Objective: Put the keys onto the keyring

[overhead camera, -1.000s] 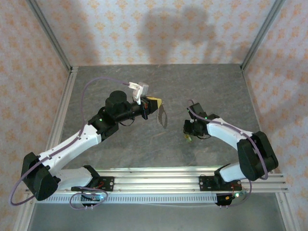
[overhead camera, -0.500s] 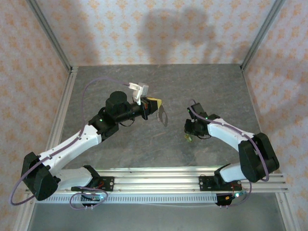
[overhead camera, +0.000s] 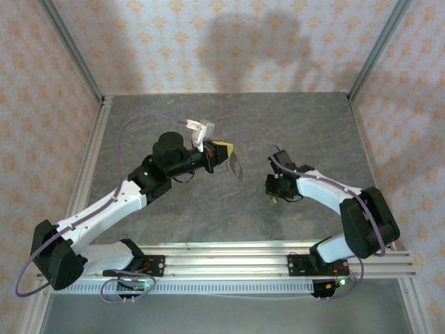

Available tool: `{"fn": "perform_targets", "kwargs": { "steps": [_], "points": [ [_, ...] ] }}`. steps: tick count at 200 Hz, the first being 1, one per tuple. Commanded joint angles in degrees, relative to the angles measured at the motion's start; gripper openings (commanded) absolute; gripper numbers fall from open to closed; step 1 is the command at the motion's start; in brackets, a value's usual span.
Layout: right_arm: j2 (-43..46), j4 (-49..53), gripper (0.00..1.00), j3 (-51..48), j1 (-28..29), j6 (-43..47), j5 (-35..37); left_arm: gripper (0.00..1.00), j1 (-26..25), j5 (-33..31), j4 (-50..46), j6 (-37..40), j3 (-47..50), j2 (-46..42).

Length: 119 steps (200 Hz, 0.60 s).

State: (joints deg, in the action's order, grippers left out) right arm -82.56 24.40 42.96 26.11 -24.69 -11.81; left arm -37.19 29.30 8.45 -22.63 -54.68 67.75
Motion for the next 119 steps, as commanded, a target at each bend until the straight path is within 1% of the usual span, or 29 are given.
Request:
{"fn": "perform_targets", "kwargs": {
  "steps": [1,55,119],
  "points": [
    [-0.59,-0.32,0.21,-0.86,0.35,-0.63,0.63,0.00,-0.44,-0.30,4.30,-0.46,0.08,-0.29],
    [-1.62,-0.46,0.21,-0.88,0.43,-0.34,0.54,0.00,-0.47,-0.30,4.21,-0.48,0.09,-0.33],
    [-1.36,-0.34,0.13,-1.21,0.43,-0.14,0.47,0.00,-0.44,-0.38,4.30,-0.56,0.09,-0.22]
  ]
}}
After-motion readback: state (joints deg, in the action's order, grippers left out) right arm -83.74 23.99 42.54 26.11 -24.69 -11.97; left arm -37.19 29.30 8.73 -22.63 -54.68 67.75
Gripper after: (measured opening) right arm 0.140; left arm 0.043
